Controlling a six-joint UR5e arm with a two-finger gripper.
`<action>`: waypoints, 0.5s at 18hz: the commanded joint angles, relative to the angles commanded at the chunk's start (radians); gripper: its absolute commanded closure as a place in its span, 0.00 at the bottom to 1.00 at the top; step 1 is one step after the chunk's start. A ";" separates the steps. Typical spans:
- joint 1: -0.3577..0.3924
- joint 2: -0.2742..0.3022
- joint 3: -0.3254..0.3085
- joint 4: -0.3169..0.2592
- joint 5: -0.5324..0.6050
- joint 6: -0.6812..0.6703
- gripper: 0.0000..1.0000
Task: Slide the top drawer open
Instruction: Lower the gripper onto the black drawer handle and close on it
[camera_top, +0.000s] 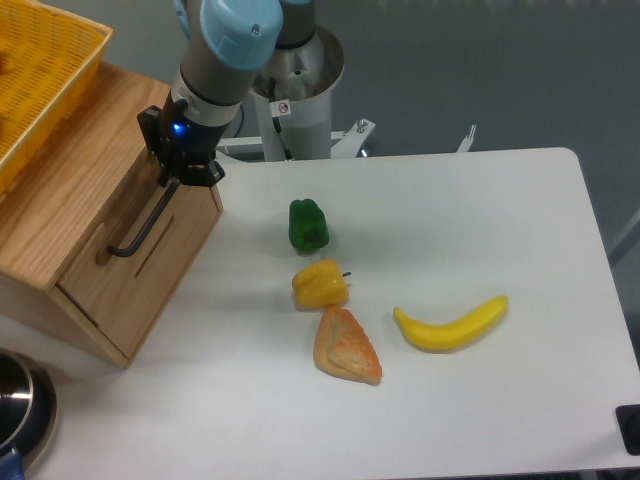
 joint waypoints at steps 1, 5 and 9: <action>0.000 -0.002 -0.002 0.000 -0.005 0.000 1.00; -0.002 -0.020 -0.002 0.000 -0.021 0.000 1.00; -0.009 -0.021 0.000 0.002 -0.028 0.000 1.00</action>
